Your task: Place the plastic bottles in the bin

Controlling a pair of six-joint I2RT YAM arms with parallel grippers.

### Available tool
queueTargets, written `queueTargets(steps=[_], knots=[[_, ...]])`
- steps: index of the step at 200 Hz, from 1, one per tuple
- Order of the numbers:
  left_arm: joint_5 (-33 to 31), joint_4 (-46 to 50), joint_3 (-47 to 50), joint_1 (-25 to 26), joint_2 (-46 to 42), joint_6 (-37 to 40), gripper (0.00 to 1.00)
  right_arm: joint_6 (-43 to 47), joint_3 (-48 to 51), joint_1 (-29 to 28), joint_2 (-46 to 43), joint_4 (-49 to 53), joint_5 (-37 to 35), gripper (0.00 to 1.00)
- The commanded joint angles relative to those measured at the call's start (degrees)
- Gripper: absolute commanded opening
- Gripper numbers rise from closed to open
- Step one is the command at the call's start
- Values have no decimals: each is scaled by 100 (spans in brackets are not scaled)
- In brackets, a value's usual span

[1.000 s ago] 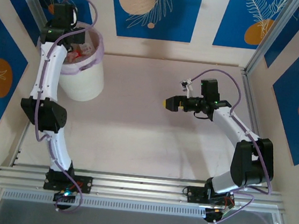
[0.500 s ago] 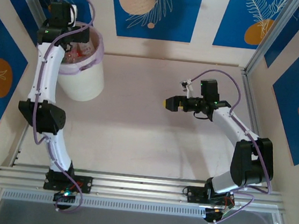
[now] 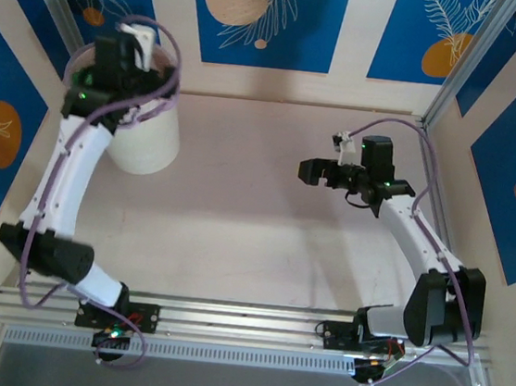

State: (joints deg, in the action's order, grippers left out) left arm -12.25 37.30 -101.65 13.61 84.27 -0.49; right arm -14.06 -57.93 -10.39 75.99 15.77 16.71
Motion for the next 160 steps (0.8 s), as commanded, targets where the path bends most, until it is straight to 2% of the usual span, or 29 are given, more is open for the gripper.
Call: queueTargets(steps=[1,32,47,64,83,112,133,160], knots=[[-392,-903,1314,681,-881,38,100,-116,28,55,-308,656,-1192,99],[-749,-1605,3244,1311,-1764,-278,100,72,331,76,-726,911,-2576,99],[-676,-1783,3943,1344,-1933,-358,100,97,782,170,-952,597,-3157,99],[-634,-1958,4611,1346,-2012,-73,100,30,1219,365,-1119,240,-3496,99],[-973,-2367,5252,1330,-2114,303,100,-121,1817,522,-1284,-492,-3755,99],[-1199,-2481,5543,920,-1933,504,100,-69,2479,582,-1283,-1332,-4199,99],[-1008,-3459,6111,573,-1881,774,100,119,2845,593,-1102,-1943,-4234,99],[-552,-4476,6584,74,-1676,623,100,303,3170,583,-852,-2760,-4113,99]])
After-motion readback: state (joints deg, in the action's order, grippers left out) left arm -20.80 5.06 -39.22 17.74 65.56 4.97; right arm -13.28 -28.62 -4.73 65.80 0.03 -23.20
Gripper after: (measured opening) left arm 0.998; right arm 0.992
